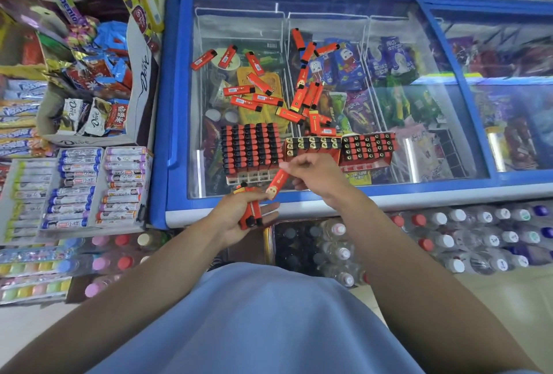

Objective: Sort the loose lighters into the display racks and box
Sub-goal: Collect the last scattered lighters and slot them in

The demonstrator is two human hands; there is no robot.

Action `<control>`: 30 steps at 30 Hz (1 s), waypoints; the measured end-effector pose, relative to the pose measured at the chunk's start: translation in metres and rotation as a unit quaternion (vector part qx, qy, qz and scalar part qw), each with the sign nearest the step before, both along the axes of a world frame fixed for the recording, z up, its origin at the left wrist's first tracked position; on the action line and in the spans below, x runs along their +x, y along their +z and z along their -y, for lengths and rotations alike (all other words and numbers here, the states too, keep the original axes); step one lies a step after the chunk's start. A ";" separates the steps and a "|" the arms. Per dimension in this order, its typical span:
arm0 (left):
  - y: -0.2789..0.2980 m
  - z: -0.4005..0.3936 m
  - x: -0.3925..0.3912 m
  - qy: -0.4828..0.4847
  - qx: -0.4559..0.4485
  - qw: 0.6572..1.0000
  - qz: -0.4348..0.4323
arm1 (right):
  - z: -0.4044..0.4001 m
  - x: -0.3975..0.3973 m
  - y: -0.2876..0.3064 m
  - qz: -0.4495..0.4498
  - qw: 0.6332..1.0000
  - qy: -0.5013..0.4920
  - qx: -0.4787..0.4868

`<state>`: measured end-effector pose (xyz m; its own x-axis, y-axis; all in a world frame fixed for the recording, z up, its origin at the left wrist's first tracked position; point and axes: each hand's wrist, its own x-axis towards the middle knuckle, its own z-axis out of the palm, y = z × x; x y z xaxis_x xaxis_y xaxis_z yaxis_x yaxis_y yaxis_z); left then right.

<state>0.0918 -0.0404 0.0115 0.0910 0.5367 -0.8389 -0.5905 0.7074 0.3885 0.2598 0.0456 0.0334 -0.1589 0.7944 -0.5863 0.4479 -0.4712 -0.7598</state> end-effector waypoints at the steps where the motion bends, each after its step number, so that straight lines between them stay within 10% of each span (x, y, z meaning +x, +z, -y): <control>1: -0.002 0.000 -0.001 0.006 -0.010 1.000 -0.002 | -0.001 0.007 -0.001 0.017 1.000 -0.008 0.018; 11: 0.009 -0.011 0.044 -0.093 0.030 0.995 0.033 | -0.012 0.124 0.007 0.272 0.948 -0.019 0.165; 30: 0.048 -0.011 0.141 0.014 0.065 0.997 -0.024 | -0.054 0.220 -0.008 0.278 0.926 0.051 0.250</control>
